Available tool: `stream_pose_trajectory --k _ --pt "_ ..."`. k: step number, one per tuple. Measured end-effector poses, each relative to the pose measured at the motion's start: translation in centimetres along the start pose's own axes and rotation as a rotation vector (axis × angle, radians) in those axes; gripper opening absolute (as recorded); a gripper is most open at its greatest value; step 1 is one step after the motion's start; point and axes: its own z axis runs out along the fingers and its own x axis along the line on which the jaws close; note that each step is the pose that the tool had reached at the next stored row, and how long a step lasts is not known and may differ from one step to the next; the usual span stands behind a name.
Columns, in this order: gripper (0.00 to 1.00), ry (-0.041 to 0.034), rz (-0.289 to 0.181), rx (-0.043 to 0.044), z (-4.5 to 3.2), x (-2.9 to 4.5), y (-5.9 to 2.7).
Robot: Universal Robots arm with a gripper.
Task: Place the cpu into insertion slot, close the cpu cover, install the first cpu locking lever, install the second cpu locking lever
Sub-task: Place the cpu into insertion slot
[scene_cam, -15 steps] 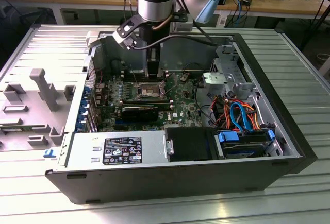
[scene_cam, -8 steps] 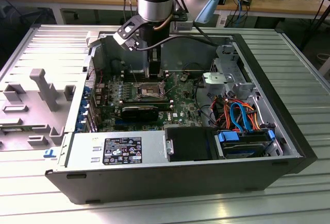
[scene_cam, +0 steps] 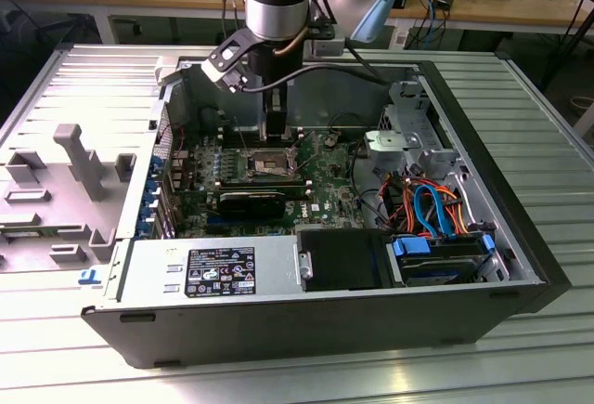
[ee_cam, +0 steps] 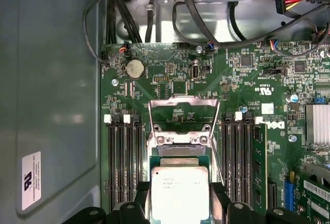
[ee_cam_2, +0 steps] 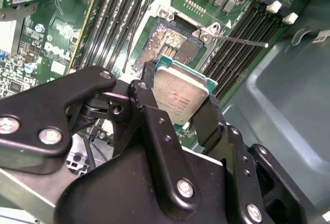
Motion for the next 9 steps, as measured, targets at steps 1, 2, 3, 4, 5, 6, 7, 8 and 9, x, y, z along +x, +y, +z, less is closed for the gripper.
stream_pose_trajectory --k 1,2,3,4,5,6,7,8,9 --pt "0.55 -0.0001 0.000 0.0001 0.12 0.00 -0.11" --pt "0.55 -0.0002 0.000 0.0001 0.26 -0.01 -0.20" --pt "0.55 -0.0002 0.000 0.0001 0.36 -0.01 -0.25" --pt "0.55 -0.0002 0.000 0.0001 0.51 -0.01 -0.29" --pt "0.55 -0.0001 0.000 0.0001 0.59 -0.01 -0.30" --pt "0.55 -0.0002 0.000 0.0002 0.67 -0.02 -0.31" --pt "0.55 -0.0002 0.000 0.0001 0.84 -0.02 -0.31" --pt "0.55 -0.0002 -0.001 0.0001 1.00 -0.02 -0.31" --pt "0.55 -0.0002 -0.004 0.0002 1.09 -0.02 -0.31"
